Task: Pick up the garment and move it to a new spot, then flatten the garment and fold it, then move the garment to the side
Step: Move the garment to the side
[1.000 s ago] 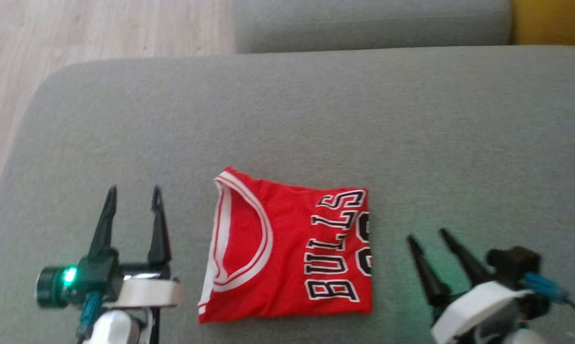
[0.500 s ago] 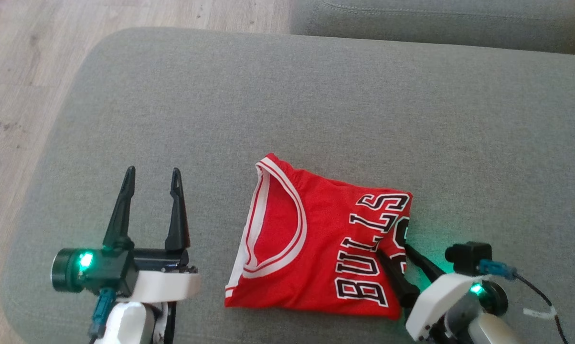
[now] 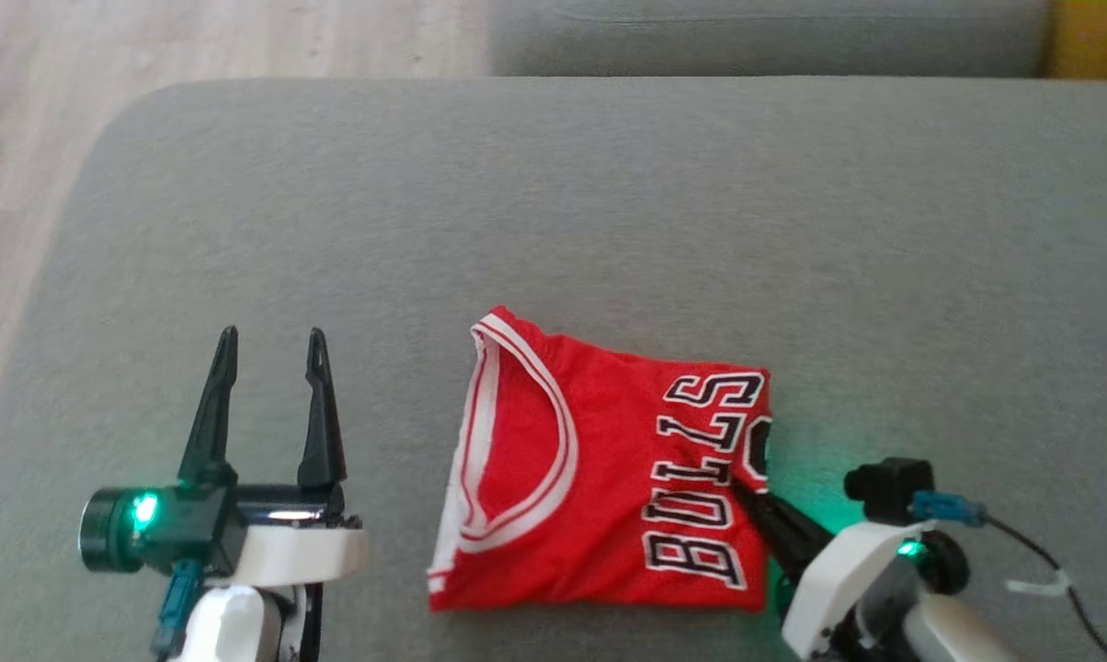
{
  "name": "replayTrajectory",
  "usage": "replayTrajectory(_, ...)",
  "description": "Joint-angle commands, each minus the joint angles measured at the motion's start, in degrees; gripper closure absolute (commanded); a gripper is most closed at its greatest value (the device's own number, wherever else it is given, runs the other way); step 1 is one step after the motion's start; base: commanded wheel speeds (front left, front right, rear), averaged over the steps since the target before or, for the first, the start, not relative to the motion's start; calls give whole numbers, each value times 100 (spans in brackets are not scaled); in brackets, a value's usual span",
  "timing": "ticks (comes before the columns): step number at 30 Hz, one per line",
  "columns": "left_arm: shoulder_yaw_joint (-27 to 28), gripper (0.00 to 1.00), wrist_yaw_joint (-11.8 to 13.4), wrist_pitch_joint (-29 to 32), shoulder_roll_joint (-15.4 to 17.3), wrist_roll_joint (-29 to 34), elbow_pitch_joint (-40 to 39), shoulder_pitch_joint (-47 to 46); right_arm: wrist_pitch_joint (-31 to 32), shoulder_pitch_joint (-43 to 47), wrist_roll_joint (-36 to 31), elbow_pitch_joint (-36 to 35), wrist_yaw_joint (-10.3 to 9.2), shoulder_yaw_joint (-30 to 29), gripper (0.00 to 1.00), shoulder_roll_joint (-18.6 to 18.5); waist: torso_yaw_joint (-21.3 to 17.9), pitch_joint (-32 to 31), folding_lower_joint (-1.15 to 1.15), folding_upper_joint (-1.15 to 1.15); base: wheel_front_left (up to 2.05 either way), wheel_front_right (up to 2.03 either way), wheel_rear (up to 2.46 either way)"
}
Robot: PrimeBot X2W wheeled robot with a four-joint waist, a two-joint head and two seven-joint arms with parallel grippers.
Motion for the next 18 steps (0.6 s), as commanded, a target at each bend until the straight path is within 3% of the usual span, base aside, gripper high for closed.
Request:
replayTrajectory(1,262,0,-21,-35,12,57,-167,-51,-127,-194,-46,-218,-4,25,100,-288,-413,-14,0,0,0,0,0)
replayTrajectory(11,368,0,-146,-36,-56,155,-179,-165,3,-445,-286,-482,-4,-460,100,-1241,-1765,203,0,0,0,0,0)
replayTrajectory(18,300,0,-232,-36,-88,264,-145,-430,52,-1022,-254,-515,-4,-656,100,-1626,-2110,537,0,0,0,0,0)
